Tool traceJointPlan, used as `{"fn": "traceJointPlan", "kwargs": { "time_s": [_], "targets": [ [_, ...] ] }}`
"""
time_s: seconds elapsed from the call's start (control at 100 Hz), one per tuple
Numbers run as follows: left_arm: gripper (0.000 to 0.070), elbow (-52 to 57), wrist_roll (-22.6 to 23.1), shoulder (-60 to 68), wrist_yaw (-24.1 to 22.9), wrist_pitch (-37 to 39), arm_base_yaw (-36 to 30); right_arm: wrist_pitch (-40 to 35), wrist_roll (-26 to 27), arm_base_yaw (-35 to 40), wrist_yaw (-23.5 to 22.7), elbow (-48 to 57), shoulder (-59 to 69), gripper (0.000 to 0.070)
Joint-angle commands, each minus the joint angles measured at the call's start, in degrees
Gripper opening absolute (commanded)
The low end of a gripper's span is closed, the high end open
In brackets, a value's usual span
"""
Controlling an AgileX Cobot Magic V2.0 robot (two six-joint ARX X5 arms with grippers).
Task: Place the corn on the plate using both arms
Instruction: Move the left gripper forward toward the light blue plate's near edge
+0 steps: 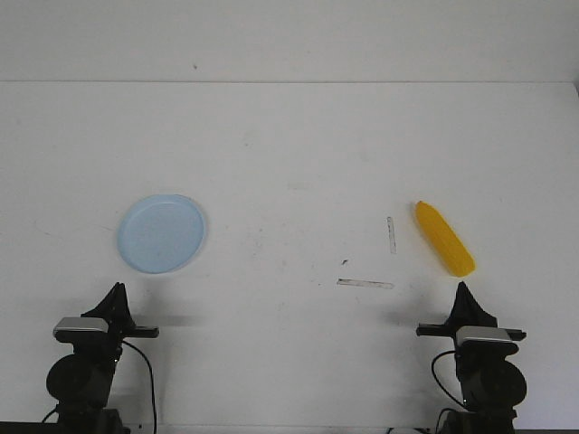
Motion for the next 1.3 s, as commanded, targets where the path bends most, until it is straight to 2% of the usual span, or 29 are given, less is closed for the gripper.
{"fn": "traceJointPlan", "kwargs": {
  "time_s": [0.0, 0.6, 0.8, 0.95, 1.15, 1.29],
  "targets": [
    [0.0000, -1.2, -0.1, -0.1, 0.0, 1.0, 0.0, 0.7, 0.7, 0.0, 0.0, -0.1, 0.0, 0.0000],
    [0.0000, -1.2, -0.1, -0.1, 0.0, 1.4, 0.0, 0.7, 0.7, 0.0, 0.0, -0.1, 0.0, 0.0000],
    [0.0000, -1.2, -0.1, -0.1, 0.1, 4.0, 0.0, 0.7, 0.7, 0.0, 0.0, -0.1, 0.0, 0.0000],
    [0.0000, -0.5, -4.4, -0.1, 0.1, 7.9, 0.0, 0.8, 0.7, 0.0, 0.0, -0.1, 0.0, 0.0000],
    [0.0000, 8.0, -3.5, 1.1, -0.9, 11.8, 0.0, 0.7, 0.7, 0.0, 0.0, -0.1, 0.0, 0.0000],
    [0.0002, 20.1, 1.8, 7.7, -1.5, 9.2, 0.1, 0.7, 0.7, 0.0, 0.0, -0.1, 0.0, 0.0000]
  ]
}}
